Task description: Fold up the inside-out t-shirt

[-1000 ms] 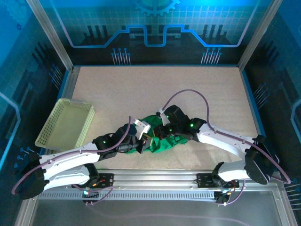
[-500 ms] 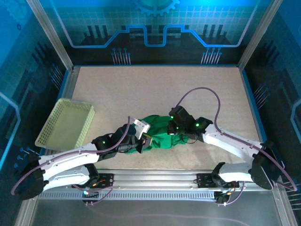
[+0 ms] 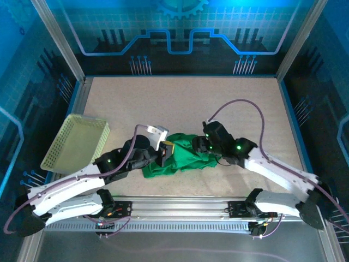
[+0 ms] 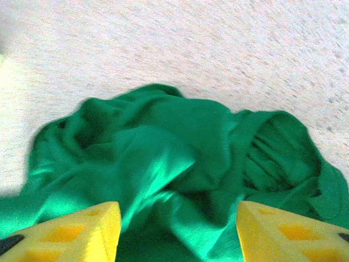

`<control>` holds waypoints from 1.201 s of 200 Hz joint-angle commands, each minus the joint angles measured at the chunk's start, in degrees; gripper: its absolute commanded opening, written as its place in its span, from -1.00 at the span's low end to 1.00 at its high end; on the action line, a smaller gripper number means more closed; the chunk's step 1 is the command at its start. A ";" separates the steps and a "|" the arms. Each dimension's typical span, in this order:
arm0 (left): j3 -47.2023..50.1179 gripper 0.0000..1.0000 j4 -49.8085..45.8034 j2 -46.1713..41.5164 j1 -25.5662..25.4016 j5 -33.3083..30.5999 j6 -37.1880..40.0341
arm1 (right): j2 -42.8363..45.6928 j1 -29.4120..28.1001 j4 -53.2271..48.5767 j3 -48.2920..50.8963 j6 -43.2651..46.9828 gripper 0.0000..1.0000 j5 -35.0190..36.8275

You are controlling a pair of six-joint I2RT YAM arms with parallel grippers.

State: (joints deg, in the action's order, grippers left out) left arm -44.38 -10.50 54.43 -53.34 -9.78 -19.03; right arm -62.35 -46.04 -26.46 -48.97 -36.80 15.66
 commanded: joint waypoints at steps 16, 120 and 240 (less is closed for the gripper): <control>-6.70 -0.99 -5.67 7.39 0.97 -3.20 0.92 | 5.83 -8.41 7.90 5.80 7.15 0.40 0.58; -10.98 -0.60 -2.76 15.10 0.79 8.70 0.88 | -0.75 -6.10 10.63 9.18 3.94 -0.53 4.93; -4.90 0.47 -1.02 25.44 0.39 4.47 -13.92 | 11.87 -1.13 -9.50 11.41 -6.80 0.11 8.27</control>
State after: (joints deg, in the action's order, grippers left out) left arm -52.77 -14.04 78.43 -52.66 -7.18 -28.64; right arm -53.08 -47.86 -30.70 -32.10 -46.89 21.47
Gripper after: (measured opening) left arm 0.746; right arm 0.563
